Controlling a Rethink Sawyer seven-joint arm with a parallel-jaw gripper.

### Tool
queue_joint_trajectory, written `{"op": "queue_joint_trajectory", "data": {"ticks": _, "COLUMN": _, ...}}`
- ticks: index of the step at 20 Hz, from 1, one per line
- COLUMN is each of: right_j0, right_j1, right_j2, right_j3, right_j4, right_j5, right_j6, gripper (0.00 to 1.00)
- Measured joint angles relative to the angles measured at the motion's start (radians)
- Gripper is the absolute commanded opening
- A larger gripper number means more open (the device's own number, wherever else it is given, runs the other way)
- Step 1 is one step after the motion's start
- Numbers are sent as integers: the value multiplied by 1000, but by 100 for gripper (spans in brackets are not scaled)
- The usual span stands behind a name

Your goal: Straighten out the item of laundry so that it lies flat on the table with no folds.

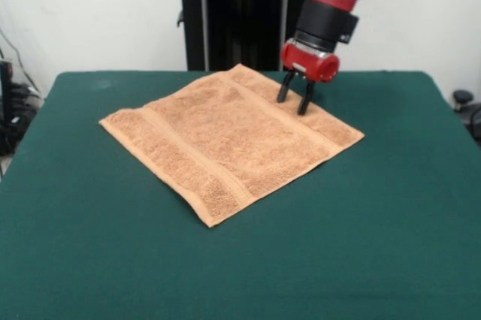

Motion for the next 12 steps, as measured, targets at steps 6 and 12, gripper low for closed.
{"op": "queue_joint_trajectory", "data": {"ticks": 6, "right_j0": -14, "right_j1": 0, "right_j2": 0, "right_j3": 0, "right_j4": -74, "right_j5": 16, "right_j6": 0, "gripper": 100}}
{"op": "queue_joint_trajectory", "data": {"ticks": 12, "right_j0": -30, "right_j1": -3, "right_j2": 1, "right_j3": 0, "right_j4": -122, "right_j5": 35, "right_j6": 0, "gripper": 100}}
